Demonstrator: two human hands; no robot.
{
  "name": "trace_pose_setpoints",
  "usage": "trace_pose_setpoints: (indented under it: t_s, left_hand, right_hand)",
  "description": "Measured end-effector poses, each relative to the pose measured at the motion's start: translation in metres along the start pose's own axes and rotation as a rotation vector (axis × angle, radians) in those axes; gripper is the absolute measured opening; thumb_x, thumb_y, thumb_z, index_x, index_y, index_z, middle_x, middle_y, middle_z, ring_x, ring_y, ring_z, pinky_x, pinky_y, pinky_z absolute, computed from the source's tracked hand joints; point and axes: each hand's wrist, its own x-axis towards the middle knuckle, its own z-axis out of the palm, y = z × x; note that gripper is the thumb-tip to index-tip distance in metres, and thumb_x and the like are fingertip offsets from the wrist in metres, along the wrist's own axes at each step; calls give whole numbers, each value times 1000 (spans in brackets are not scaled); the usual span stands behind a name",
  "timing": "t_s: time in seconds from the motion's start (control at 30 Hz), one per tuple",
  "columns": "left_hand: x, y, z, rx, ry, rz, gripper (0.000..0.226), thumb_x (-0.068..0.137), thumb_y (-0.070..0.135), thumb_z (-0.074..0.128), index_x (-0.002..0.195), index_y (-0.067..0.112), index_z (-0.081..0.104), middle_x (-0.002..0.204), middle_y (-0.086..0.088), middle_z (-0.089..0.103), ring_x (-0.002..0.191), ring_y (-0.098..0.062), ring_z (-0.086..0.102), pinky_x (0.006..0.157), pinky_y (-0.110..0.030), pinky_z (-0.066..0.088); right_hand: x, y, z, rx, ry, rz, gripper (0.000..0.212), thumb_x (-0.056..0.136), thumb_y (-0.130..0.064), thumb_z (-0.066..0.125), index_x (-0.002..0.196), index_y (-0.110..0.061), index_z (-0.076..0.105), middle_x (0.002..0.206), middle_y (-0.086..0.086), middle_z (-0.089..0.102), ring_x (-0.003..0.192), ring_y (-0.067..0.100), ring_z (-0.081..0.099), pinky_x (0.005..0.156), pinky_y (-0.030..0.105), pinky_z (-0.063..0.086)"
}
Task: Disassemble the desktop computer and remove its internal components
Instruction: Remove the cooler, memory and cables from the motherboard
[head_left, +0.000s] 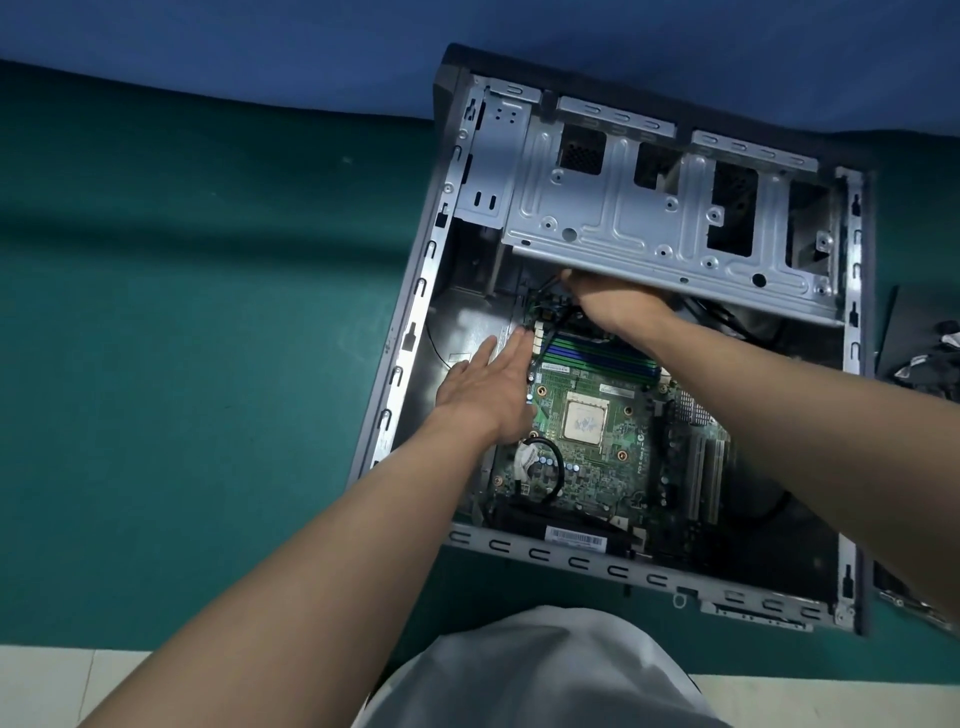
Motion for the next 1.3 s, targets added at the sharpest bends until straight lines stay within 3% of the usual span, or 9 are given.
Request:
trace_pose_setpoints:
  t_s: [0.1,0.2,0.37,0.53,0.63,0.73,0.87,1.07,1.3]
  left_hand:
    - [0,0,1,1,0,-4,91,97,33,55,152,27,-17,159,12,-19,148,-17,-12,119,-44,3]
    - [0,1,0,-10,-6,-6,91,96,32,55,152,27,-17,159,13,-19,148,-16,-12,118,-44,3]
    - [-1,1,-1,-11,-10,-14,90,97,32,54,152,27,-16,159,14,-18,148,-16,-12,119,-44,5]
    - [0,1,-1,-15,-14,-17,90,96,31,55,152,27,-15,159,13,-17,148,-16,-11,119,-45,6]
    - [0,1,-1,-20,-9,-15,89,96,29,55,153,27,-14,160,13,-16,148,-16,-10,120,-45,8]
    - [0,1,-1,-25,-4,-14,89,96,26,55,153,27,-13,160,13,-16,148,-16,-10,119,-46,8]
    - [0,1,-2,-25,-5,-14,89,96,25,55,153,26,-13,160,12,-16,148,-17,-10,120,-46,8]
    - [-1,2,-1,-41,1,-18,88,96,25,55,153,26,-12,160,13,-15,148,-16,-10,120,-46,7]
    - [-2,2,-1,-64,7,-15,87,97,25,55,153,27,-12,160,12,-15,148,-17,-10,119,-47,6]
  right_hand:
    - [3,-1,-1,-22,-12,-7,23,102,-20,34,108,-11,55,111,13,59,109,24,52,86,21,30]
    - [7,-4,0,-92,-98,-4,28,103,-20,30,110,-9,55,119,18,58,114,28,53,96,30,39]
    - [10,-11,2,-145,-73,-51,34,103,-18,32,113,-1,61,101,18,63,86,30,60,69,31,45]
    - [17,-12,4,-171,-28,-149,35,103,-26,31,107,-7,60,89,6,59,81,20,57,85,34,46]
    - [20,-13,5,-243,48,-191,38,103,-22,30,66,-23,41,62,-3,41,52,10,39,55,23,41]
    - [16,-15,3,-302,90,-155,42,101,-16,32,60,-23,33,56,-3,34,46,10,32,43,20,23]
    - [12,-9,1,-247,105,-193,37,99,-17,38,63,-23,43,55,-3,41,43,11,39,35,17,25]
    - [12,0,3,-327,-50,-180,18,97,-11,42,106,-5,56,90,11,56,77,27,56,67,34,46]
    - [15,-2,3,-276,68,-209,25,101,-29,36,84,-18,50,65,-2,48,58,19,51,50,27,37]
